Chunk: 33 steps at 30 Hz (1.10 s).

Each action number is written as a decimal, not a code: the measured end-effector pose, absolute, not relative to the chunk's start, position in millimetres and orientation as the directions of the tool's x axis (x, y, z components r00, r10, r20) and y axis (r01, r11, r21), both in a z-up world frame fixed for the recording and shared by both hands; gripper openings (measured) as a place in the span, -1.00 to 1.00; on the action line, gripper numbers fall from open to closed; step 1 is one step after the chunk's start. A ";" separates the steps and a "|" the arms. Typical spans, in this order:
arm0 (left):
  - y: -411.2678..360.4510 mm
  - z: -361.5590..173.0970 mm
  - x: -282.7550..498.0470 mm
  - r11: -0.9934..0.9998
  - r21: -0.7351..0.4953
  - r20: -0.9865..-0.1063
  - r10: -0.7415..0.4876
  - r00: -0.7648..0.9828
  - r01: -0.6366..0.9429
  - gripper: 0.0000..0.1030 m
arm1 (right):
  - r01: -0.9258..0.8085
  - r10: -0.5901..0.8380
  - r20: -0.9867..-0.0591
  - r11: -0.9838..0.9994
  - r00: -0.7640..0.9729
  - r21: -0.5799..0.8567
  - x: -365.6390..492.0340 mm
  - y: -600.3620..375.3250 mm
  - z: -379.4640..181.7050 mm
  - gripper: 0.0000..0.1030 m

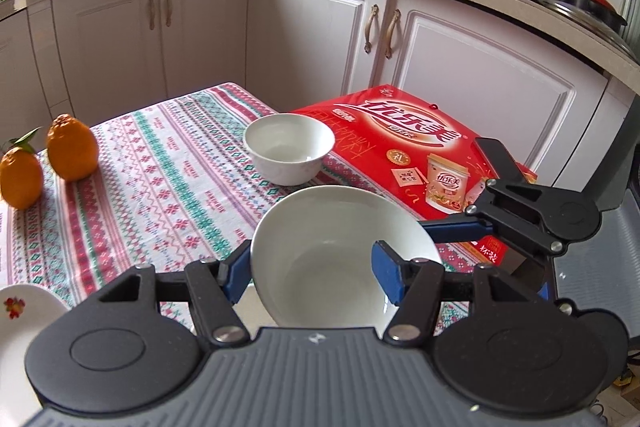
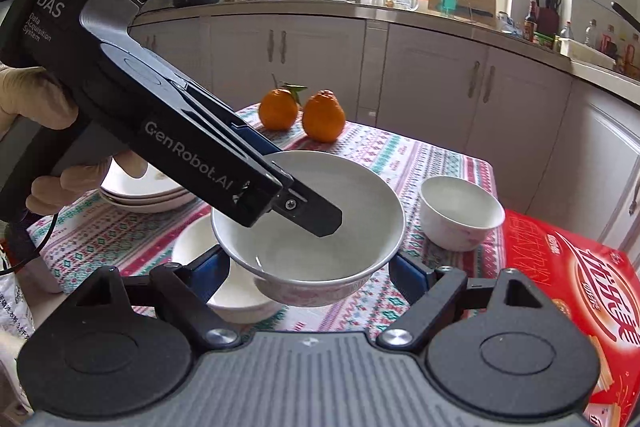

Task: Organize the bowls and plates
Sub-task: 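Lower the held bowl into the placed bowl and open the left tool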

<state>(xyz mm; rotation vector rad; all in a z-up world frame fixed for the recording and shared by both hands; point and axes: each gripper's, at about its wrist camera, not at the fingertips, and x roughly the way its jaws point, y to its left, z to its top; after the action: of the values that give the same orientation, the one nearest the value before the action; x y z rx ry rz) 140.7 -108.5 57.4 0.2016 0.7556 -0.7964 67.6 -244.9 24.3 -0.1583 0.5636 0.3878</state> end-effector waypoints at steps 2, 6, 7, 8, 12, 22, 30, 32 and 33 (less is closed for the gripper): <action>-99.2 56.4 140.2 0.705 -0.113 -0.680 -0.569 0.463 0.701 0.20 | -0.413 0.325 -0.551 0.910 0.769 -0.039 68.6 -238.2 25.0 0.74; -85.2 53.5 140.8 0.717 -0.117 -0.679 -0.562 0.471 0.687 0.20 | -0.435 0.340 -0.560 0.899 0.755 -0.042 71.2 -224.9 24.5 0.74; -82.6 53.1 141.4 0.719 -0.119 -0.679 -0.562 0.472 0.685 0.20 | -0.439 0.342 -0.563 0.898 0.752 -0.041 72.3 -222.1 24.1 0.74; -78.9 52.5 141.9 0.721 -0.123 -0.678 -0.563 0.473 0.681 0.20 | -0.442 0.345 -0.566 0.896 0.749 -0.040 73.6 -219.6 23.1 0.74; -70.5 49.2 143.1 0.726 -0.131 -0.678 -0.562 0.474 0.675 0.20 | -0.453 0.354 -0.580 0.891 0.734 -0.029 77.6 -212.7 19.7 0.74; -62.4 31.3 149.1 0.735 -0.152 -0.693 -0.556 0.459 0.661 0.20 | -0.462 0.364 -0.622 0.887 0.694 0.003 90.0 -205.5 6.0 0.74; -60.9 22.7 151.9 0.738 -0.163 -0.701 -0.553 0.450 0.655 0.20 | -0.461 0.365 -0.637 0.887 0.680 0.016 93.6 -205.0 -0.4 0.74; -60.7 21.3 151.9 0.739 -0.165 -0.703 -0.553 0.448 0.653 0.20 | -0.462 0.365 -0.639 0.887 0.677 0.017 94.6 -204.5 -1.0 0.74; -60.5 20.6 152.0 0.739 -0.167 -0.703 -0.553 0.447 0.652 0.20 | -0.463 0.366 -0.640 0.886 0.675 0.019 94.9 -204.6 -1.5 0.74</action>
<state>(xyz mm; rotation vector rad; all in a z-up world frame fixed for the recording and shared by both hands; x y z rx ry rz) 152.0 -60.5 20.6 0.1352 0.8175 -0.7486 94.9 -204.6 -1.5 -0.1492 0.6853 0.4682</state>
